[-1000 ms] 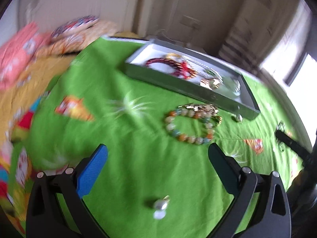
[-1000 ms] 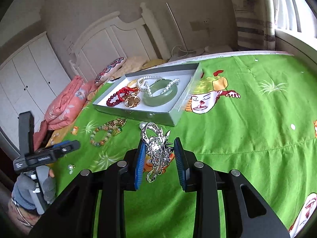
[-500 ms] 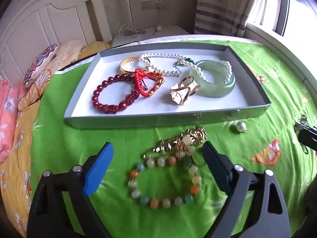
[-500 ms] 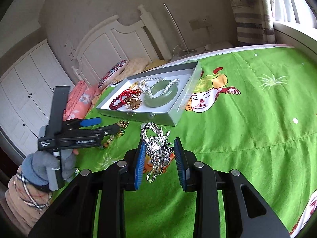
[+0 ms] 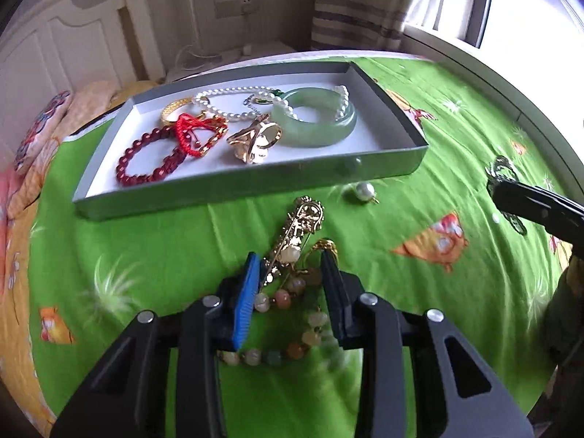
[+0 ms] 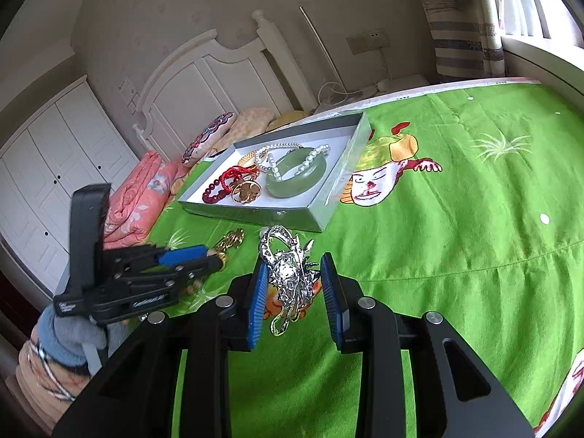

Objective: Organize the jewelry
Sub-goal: 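Grasp the gold safety-pin brooch with the left tool while the right tool holds the silver brooch, then carry the gold pin and silver brooch over the white tray with both tools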

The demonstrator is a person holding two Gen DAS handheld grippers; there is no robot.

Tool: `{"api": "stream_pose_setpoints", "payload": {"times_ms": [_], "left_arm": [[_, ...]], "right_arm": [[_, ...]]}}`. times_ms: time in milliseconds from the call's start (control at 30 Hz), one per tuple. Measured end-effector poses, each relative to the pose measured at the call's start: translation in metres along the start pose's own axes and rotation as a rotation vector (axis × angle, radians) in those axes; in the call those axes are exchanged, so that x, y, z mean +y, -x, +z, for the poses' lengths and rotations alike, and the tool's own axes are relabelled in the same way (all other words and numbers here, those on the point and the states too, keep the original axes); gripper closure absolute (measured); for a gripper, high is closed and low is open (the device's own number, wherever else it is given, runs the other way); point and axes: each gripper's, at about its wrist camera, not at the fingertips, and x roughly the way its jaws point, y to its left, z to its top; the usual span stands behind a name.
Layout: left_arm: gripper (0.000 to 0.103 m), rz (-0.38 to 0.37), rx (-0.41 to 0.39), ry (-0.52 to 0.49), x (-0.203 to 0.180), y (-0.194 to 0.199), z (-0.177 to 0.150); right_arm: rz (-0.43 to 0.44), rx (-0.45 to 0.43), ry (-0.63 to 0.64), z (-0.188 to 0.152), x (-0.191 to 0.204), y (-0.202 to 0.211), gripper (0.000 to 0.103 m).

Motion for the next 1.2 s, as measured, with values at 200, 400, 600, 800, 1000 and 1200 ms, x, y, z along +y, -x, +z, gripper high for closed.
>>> {"api": "stream_pose_setpoints", "payload": {"times_ms": [200, 400, 600, 800, 1000, 1200], "left_arm": [[0.060, -0.056, 0.029, -0.012, -0.018, 0.014, -0.024], [0.059, -0.082, -0.010, 0.014, -0.014, 0.030, -0.023], [0.059, -0.074, -0.023, 0.101, 0.009, 0.018, 0.008], [0.066, 0.020, 0.007, 0.033, -0.004, -0.010, 0.010], [0.086, 0.055, -0.033, -0.036, -0.019, -0.006, 0.002], [0.086, 0.037, -0.037, -0.026, -0.018, -0.003, -0.002]], "right_arm": [[0.000, 0.005, 0.000, 0.000, 0.000, -0.001, 0.073], [-0.001, 0.007, -0.002, 0.000, 0.000, -0.001, 0.073], [0.001, 0.012, -0.001, 0.000, 0.000, -0.004, 0.073], [0.009, 0.013, 0.003, 0.000, 0.000, -0.003, 0.073], [0.013, 0.012, 0.000, 0.000, -0.001, -0.003, 0.073], [0.012, 0.014, -0.001, 0.000, -0.001, -0.003, 0.073]]}}
